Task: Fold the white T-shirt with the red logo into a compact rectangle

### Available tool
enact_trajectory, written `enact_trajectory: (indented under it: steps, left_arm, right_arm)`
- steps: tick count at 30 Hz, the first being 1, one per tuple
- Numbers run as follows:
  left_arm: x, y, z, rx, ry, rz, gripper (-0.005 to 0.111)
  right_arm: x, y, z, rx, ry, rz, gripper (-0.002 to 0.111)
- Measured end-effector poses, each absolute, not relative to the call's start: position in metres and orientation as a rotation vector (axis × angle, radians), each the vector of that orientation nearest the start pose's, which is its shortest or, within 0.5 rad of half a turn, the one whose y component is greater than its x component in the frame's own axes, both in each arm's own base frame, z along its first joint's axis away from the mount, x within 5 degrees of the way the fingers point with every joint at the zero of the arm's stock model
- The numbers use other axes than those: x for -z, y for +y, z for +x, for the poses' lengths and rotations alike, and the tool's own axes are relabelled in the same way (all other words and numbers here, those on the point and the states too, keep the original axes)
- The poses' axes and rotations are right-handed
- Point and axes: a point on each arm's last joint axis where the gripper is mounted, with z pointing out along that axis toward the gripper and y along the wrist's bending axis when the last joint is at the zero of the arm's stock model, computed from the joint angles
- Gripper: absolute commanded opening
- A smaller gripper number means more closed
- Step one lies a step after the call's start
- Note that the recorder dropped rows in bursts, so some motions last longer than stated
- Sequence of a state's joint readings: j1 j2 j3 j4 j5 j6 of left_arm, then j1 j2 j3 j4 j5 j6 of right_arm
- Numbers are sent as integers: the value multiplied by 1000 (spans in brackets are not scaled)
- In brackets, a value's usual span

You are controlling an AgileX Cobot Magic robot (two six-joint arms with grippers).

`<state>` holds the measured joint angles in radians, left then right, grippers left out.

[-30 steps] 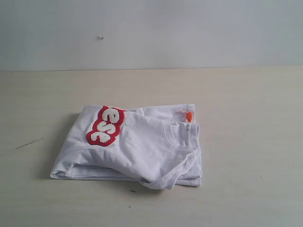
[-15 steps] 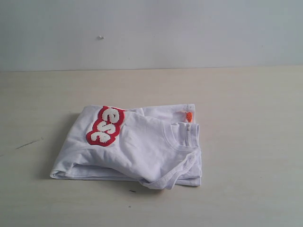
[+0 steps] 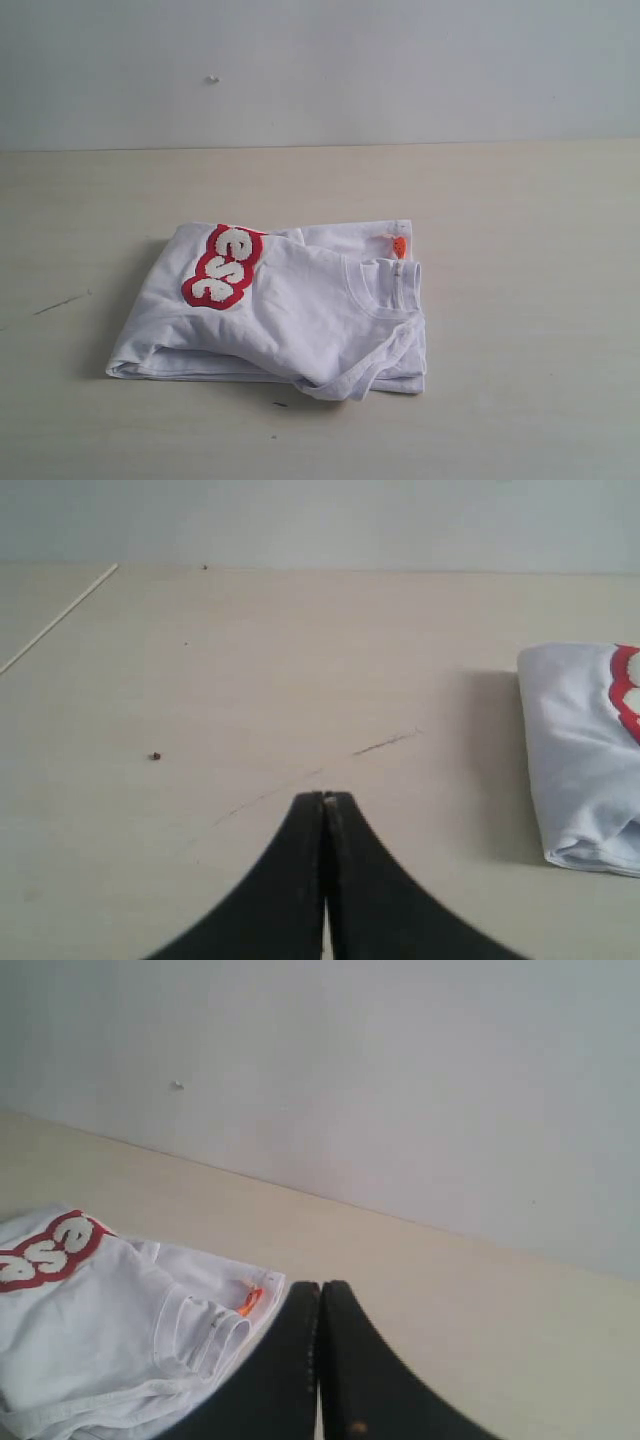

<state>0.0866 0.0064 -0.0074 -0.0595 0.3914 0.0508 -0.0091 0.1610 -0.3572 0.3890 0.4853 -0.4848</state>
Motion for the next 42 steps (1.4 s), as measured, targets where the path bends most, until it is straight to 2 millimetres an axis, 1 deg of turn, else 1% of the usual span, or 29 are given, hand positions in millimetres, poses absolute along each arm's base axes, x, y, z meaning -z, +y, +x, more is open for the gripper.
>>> enact_trajectory:
  steps: [7, 29, 33, 36, 38, 42]
  left_arm:
    - [-180, 5, 53, -100, 1861, -32, 0]
    - [-180, 5, 53, -101, 1861, -30, 0]
    - [-180, 5, 53, -101, 1861, -30, 0]
    - [-180, 5, 53, -101, 1861, -30, 0]
    - [-180, 5, 53, -101, 1861, -30, 0]
    - [-180, 5, 53, -101, 1861, -30, 0]
  right_arm:
    - [-282, 16, 50, -48, 1722, -241, 0]
    - [-282, 16, 50, -43, 1718, -242, 0]
    - [-282, 13, 47, -31, 1698, -185, 0]
    - [-273, 9, 48, -15, 1681, -101, 0]
    - [-261, 7, 49, -13, 1684, -38, 0]
    - [-239, 4, 50, 1, 1688, 34, 0]
